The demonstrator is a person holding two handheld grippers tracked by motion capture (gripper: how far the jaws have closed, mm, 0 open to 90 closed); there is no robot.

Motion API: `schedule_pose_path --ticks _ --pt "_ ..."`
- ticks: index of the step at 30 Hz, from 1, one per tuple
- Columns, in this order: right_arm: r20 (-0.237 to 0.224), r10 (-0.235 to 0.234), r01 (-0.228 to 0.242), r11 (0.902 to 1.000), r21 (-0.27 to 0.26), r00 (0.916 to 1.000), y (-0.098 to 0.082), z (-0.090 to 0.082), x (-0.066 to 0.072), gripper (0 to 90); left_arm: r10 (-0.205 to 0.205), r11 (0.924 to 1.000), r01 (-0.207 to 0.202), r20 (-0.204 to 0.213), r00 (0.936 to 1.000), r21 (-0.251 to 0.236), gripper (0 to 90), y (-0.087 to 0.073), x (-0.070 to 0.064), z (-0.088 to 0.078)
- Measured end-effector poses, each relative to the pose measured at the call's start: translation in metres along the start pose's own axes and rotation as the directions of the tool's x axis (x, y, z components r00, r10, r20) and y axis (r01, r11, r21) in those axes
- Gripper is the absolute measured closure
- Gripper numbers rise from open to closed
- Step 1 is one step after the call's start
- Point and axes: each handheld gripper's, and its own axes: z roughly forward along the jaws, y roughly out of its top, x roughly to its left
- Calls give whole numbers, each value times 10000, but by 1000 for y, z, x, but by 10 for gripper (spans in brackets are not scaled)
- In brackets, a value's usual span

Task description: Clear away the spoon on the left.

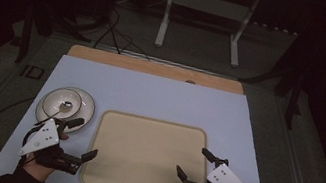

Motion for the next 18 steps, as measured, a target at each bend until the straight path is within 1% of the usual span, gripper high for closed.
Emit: schedule_pose_path --ticks 1,2,5,8,9,10,11,12,13,15,16,18 --pt "27 -16 16 10000 37 10000 0 -2 0 107 93 9999 -94 57 9999 114 16 -2 0 1" --pt "27 -16 16 10000 37 10000 0 -2 0 107 93 9999 -94 57 9999 114 16 -2 0 1" --pt "73 -77 77 10000 15 9999 1 -3 0 107 219 9993 -227 264 9994 289 16 -3 -1 3" --pt "-95 -25 25 10000 -29 10000 1 -3 0 108 25 9991 -44 448 9990 423 12 -3 -1 4" --pt "-180 38 -37 10000 20 9998 1 -3 1 108 -13 9989 -7 444 9990 460 11 -2 -2 5" --pt "-255 95 -93 9999 90 9996 1 -3 1 108 2 9990 -11 217 9998 439 11 -1 -3 5" --pt "-304 147 -144 9998 98 9994 1 -3 2 108 -22 9993 19 81 10000 363 8 0 -3 5" --pt "-339 170 -167 9998 98 9993 2 -3 2 107 -42 9991 41 2 10000 414 8 1 -3 6" --pt "-392 179 -174 9998 111 9991 2 -4 2 107 -104 9981 104 -5 9999 602 8 4 -3 5" --pt "-405 156 -150 9998 135 9991 2 -5 3 107 -260 9974 245 202 9995 682 8 7 -5 5" --pt "-443 158 -152 9998 129 9989 2 -5 4 107 -278 9970 245 431 9987 740 8 8 -6 5" --pt "-446 181 -175 9998 120 9988 3 -6 5 107 -159 9945 72 826 9965 1041 8 11 -10 7"
